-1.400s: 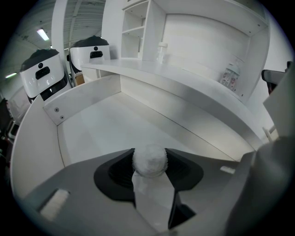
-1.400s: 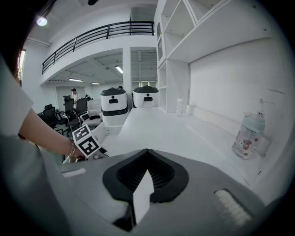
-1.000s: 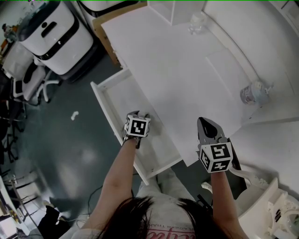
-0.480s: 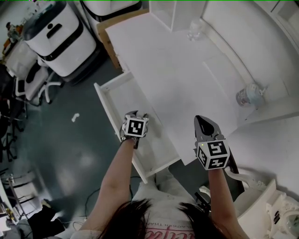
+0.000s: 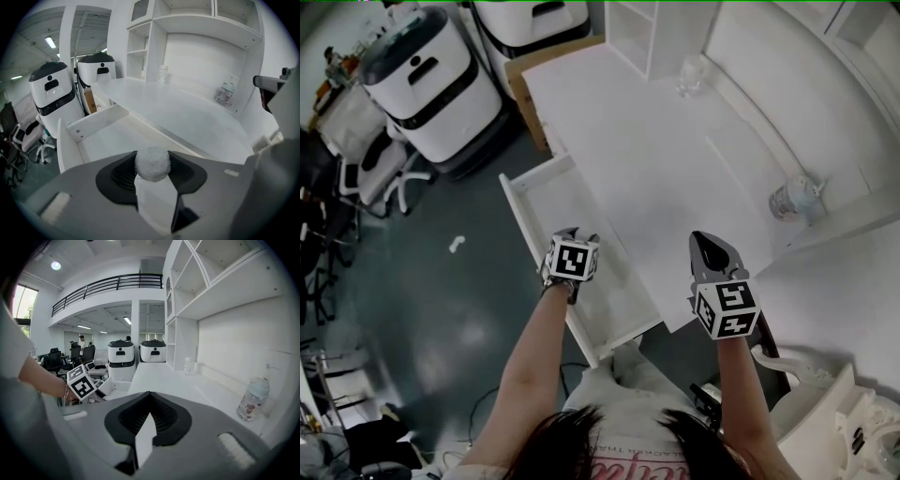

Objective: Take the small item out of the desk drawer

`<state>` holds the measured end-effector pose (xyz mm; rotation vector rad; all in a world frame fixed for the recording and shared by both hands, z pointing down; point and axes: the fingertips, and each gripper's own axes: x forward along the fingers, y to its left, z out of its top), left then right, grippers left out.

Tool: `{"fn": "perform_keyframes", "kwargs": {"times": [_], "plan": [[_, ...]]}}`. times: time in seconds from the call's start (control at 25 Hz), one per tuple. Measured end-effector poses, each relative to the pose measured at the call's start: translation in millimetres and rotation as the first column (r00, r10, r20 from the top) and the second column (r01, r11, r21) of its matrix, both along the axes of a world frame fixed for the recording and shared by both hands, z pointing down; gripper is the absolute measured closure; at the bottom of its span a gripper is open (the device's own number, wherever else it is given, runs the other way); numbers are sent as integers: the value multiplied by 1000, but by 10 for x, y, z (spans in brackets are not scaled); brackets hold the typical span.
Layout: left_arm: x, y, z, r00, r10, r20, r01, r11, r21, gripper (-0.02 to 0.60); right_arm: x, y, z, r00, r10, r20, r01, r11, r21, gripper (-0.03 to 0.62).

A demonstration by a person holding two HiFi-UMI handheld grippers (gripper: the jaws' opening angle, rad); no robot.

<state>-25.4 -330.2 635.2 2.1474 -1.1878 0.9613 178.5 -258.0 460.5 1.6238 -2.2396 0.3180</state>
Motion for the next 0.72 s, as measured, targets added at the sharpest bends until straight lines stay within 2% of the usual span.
{"fn": "perform_keyframes", "kwargs": {"times": [0.44,0.72], "plan": [[83,30,-526,999,10,-50,-5,995,98,382,-103,-59,-347,1000,-17,12,16,997,79,592],[43,33,-936,999,18,-50,-9,985,173,382,-158,-68,-514,999,-27,21,25,993,112,592]]}}
